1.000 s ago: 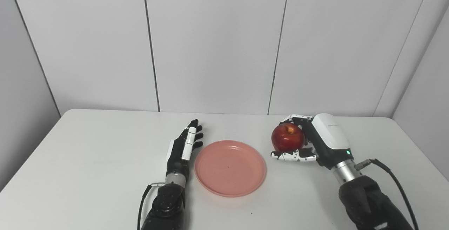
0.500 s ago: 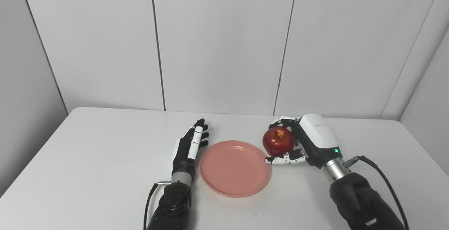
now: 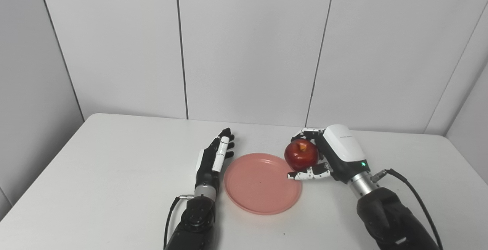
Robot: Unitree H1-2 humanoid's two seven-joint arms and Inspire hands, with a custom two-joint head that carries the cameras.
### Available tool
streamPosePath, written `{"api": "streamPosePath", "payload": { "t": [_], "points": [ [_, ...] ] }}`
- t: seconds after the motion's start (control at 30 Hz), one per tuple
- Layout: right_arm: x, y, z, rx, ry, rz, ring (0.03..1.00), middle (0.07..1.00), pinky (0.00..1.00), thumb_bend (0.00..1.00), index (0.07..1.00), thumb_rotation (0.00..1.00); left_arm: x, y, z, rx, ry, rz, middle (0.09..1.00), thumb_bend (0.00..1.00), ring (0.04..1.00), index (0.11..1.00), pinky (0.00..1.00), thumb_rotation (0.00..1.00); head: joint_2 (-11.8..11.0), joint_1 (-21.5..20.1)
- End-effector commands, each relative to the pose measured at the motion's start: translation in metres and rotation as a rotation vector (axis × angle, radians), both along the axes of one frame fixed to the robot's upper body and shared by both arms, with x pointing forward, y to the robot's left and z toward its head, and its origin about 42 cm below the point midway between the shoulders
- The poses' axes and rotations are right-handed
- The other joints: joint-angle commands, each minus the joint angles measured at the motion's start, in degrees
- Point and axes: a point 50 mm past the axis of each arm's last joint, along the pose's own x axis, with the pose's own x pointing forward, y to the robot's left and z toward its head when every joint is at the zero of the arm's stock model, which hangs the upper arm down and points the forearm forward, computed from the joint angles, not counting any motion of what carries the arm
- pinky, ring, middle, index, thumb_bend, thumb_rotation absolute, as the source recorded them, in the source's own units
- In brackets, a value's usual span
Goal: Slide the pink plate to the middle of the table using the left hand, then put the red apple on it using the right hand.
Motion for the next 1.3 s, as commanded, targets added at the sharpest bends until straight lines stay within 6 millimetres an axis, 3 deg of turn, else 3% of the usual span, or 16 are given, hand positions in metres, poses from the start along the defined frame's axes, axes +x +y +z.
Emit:
{"api": "streamPosePath", "payload": {
  "t": [0.0,0.37,0.57,1.27],
  "points": [
    [0.014,0.011,0.035,0.029,-0.097,0.041,0.187,0.281,0.13,0.49,0.481,0.16,-0.015,-0.021,-0.027,0.001,0.150,-0.041,0.853,0.71,0.842,0.833,0.79,0.94,-0.1,0.1],
    [0.018,0.032,0.030,0.054,-0.070,0.060,0.207,0.301,0.14,0.49,0.482,0.15,-0.016,-0.022,-0.029,-0.010,0.155,-0.036,0.866,0.71,0.857,0.839,0.81,0.93,-0.1,-0.1],
    [0.023,0.043,0.019,0.043,-0.079,0.079,0.174,0.260,0.12,0.49,0.478,0.16,-0.017,-0.019,-0.030,-0.018,0.158,-0.038,0.872,0.71,0.863,0.843,0.83,0.94,-0.1,-0.4],
    [0.033,0.075,-0.009,-0.008,-0.017,0.075,0.192,0.282,0.13,0.49,0.482,0.16,-0.020,-0.016,-0.033,-0.014,0.160,-0.034,0.870,0.71,0.860,0.837,0.83,0.93,-0.2,-0.8]
  ]
}}
